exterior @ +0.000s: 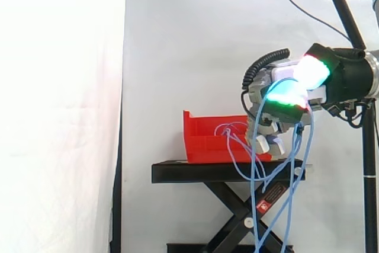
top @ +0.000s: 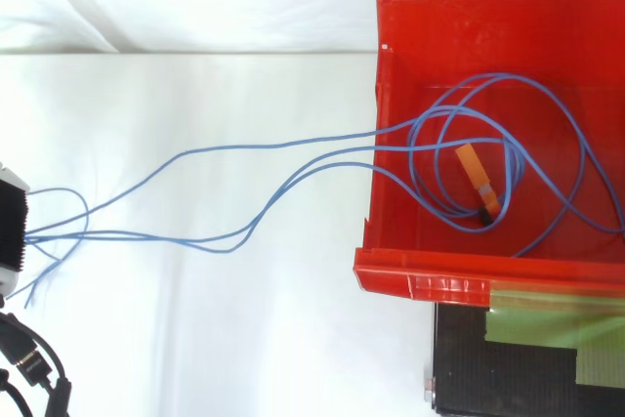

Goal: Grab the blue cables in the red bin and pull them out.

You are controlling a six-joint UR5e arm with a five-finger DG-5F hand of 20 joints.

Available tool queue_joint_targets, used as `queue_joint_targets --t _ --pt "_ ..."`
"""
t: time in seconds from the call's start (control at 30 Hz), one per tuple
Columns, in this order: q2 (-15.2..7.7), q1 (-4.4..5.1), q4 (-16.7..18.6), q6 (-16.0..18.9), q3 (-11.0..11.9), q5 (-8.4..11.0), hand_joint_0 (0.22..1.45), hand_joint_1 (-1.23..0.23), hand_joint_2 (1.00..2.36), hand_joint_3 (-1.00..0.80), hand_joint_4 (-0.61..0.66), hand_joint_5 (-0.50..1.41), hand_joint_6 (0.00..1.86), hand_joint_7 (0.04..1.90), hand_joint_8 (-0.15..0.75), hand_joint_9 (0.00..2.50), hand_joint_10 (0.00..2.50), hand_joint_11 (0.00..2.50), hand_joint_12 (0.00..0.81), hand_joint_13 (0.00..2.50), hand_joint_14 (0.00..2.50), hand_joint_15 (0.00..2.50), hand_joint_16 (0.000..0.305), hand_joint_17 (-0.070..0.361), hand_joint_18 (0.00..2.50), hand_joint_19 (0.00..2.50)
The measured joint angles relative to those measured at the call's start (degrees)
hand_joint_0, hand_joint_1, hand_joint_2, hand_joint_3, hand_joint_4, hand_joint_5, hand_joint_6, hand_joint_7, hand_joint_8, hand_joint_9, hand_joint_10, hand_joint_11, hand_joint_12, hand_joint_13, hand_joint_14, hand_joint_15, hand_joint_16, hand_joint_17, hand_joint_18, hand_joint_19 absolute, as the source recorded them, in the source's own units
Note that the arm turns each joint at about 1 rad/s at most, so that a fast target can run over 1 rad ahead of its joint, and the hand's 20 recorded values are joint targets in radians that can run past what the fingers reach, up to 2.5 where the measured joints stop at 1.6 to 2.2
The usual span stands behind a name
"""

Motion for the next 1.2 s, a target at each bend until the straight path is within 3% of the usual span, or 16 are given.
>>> queue_joint_targets --t 0.47,0.6,1.2 --pt "0.0 -0.03 0.0 -0.1 0.0 -0.24 0.76 -1.05 1.0 -1.0 0.15 1.08 0.17 0.88 0.203 1.05 0.03 0.87 0.312 0.85 0.03 0.7 0.047 0.106 0.77 0.99" --pt "0.0 -0.03 0.0 -0.1 0.0 -0.24 0.74 -1.0 1.0 -1.0 0.18 1.07 0.0 0.91 0.204 1.05 0.03 0.88 0.319 0.85 0.03 0.69 0.048 0.109 0.77 0.99" --pt "0.0 0.04 0.4 -0.1 0.0 -0.24 0.73 -0.94 1.0 -1.0 0.2 1.01 0.01 0.82 0.218 1.01 0.03 0.86 0.326 0.84 0.03 0.7 0.049 0.111 0.77 1.0"
